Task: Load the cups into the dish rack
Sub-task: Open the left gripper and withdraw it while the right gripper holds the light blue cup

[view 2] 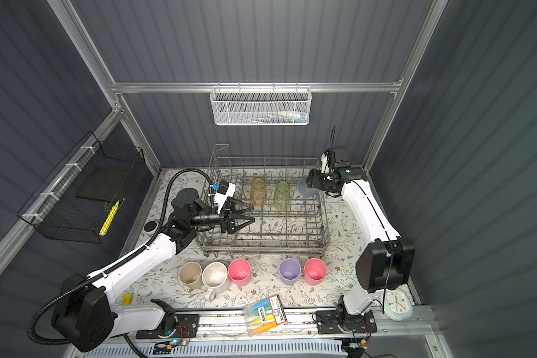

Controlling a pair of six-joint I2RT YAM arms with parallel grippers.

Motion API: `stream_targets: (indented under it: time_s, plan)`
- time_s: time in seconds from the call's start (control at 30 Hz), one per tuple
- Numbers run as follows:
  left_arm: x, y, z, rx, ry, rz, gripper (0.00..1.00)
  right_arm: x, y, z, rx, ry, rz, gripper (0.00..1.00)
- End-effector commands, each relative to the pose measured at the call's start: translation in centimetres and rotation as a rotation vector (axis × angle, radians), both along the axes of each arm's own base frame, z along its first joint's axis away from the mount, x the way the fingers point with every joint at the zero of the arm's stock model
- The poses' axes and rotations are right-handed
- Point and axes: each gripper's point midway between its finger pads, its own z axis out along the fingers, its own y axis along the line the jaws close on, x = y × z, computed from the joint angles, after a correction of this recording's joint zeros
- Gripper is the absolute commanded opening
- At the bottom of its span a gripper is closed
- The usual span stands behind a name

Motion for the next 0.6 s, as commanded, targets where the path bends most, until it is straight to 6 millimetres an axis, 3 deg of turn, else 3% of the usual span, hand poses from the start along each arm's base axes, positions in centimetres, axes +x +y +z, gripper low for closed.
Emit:
stream_targets:
  time_s: [0.0,0.27,0.57]
  plan:
    - [-0.3,0.3,0.1,-0.001,-0.021,-0.005,0.69,0.4,-0.1,0.8,-0.036,-0.018,0.005,0.21]
    - [0.0,0.0,-0.2,0.001,-0.013,-0.014,0.69,1.3,-0.7,-1.0,-0.100,0.023,-0.010,0.22]
    - [0.2,-0.1,-0.5,0.004,-0.008,-0.016,0.68,1.9,0.1,-2.6,-0.089,0.062,0.011,0.23]
